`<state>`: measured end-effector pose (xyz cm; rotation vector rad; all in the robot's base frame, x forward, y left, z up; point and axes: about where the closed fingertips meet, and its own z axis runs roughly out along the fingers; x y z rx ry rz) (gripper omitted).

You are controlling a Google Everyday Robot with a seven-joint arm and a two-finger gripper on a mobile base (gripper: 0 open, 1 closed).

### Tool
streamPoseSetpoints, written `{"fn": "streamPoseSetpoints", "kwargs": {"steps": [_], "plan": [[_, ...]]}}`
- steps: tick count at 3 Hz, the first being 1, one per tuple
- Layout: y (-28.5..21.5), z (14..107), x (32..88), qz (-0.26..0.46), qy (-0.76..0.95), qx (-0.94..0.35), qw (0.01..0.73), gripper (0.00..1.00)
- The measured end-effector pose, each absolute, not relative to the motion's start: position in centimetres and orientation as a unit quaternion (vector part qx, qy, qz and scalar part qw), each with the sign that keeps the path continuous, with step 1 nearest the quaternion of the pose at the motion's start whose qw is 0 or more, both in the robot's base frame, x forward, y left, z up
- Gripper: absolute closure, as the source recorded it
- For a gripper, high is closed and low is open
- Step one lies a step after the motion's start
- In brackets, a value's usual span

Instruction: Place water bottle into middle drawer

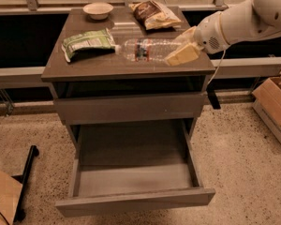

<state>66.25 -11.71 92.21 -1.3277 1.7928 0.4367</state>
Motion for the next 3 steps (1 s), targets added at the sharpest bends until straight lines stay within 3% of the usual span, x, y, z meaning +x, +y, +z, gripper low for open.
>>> {"fn": "streamPoseSetpoints", "kwargs": {"steps": [3], "plan": [[-7.4, 86.0, 58.0, 0.211, 0.734, -0.498, 0.411, 1.0]]}}
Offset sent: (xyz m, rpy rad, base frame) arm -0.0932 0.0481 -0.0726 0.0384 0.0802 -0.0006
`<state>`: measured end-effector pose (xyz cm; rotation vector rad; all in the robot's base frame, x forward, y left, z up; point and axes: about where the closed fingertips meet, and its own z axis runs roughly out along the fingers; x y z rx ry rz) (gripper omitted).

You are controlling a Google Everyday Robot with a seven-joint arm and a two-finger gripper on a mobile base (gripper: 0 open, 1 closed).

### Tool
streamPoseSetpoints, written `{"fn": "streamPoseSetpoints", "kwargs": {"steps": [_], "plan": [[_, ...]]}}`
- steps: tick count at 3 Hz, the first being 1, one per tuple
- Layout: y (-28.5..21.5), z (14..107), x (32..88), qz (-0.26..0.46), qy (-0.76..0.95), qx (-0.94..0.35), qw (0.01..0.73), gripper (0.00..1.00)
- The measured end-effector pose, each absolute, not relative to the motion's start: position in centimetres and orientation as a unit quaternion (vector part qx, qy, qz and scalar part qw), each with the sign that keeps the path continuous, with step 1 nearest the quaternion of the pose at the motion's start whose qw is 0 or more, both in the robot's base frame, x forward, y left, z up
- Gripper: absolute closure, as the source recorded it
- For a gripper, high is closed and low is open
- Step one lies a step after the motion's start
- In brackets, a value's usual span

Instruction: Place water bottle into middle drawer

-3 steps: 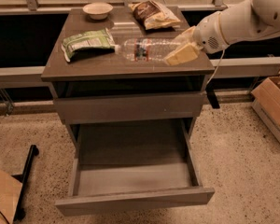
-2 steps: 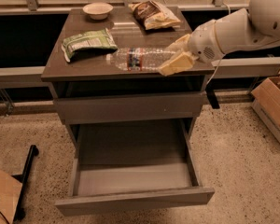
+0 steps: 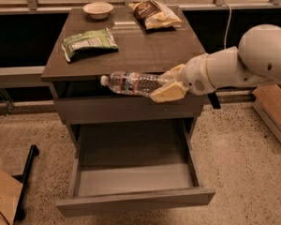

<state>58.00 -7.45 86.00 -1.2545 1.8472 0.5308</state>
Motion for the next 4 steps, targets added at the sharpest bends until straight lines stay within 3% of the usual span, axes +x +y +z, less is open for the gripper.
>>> {"fn": "streamPoseSetpoints", "kwargs": {"steps": [2, 4], "plan": [[-7.3, 77.1, 54.3, 0.235, 0.797, -0.412, 0.374, 1.0], [-6.9, 74.6, 54.7, 0.226, 0.803, -0.421, 0.356, 1.0]]}}
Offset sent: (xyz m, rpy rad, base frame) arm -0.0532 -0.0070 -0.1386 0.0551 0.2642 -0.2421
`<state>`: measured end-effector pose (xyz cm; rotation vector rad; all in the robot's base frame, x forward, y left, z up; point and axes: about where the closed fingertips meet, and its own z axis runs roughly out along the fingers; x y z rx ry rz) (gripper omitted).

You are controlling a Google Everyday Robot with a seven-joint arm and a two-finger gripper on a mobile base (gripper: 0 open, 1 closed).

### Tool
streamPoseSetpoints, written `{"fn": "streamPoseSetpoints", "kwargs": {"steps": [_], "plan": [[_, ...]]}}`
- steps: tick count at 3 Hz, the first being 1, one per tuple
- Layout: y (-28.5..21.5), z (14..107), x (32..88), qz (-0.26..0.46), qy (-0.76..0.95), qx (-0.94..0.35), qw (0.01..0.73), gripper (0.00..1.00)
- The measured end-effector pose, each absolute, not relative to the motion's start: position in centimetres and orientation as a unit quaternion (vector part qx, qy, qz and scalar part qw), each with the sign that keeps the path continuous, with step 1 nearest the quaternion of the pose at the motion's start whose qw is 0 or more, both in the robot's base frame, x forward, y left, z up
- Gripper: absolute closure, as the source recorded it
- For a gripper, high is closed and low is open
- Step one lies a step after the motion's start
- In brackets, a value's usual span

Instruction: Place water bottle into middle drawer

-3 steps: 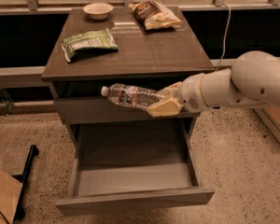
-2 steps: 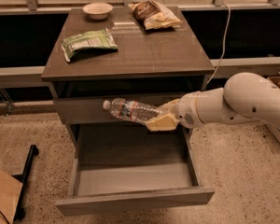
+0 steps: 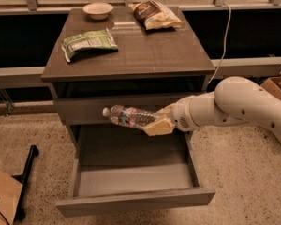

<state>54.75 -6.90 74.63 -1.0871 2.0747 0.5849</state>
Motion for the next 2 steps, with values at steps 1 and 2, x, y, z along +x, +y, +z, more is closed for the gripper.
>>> {"fn": "streamPoseSetpoints", "kwargs": {"steps": [1, 2], "plan": [[-6.8, 70.9, 55.5, 0.21, 0.808, -0.435, 0.337, 1.0], [-7.0, 67.5, 56.5, 0.201, 0.808, -0.446, 0.327, 1.0]]}}
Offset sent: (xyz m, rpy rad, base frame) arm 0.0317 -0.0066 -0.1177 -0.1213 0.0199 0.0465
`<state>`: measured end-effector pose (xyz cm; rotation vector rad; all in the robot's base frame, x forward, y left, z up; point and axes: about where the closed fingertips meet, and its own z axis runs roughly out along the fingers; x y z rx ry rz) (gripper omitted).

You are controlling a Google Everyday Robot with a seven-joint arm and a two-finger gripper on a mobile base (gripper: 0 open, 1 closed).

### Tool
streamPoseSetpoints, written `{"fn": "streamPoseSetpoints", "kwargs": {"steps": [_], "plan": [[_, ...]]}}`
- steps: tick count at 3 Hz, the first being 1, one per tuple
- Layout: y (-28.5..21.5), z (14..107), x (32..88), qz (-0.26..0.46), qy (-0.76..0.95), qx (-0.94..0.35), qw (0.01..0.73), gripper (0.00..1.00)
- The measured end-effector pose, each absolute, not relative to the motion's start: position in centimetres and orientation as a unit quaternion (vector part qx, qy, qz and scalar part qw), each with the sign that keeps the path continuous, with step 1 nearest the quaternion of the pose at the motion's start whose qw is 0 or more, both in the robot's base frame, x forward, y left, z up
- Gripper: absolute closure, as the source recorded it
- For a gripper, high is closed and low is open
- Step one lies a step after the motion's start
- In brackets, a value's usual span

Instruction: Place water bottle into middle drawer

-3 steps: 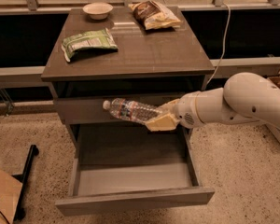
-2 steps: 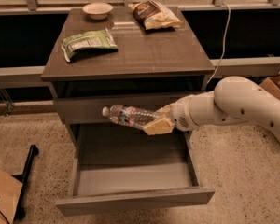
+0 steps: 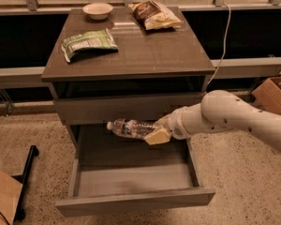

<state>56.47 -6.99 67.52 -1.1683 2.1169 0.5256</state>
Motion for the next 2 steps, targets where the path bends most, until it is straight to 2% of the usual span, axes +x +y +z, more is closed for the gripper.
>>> {"fn": "streamPoseSetpoints", "kwargs": {"steps": [2], "plan": [[-7.5, 59.6, 57.7, 0.212, 0.805, -0.469, 0.294, 1.0]]}}
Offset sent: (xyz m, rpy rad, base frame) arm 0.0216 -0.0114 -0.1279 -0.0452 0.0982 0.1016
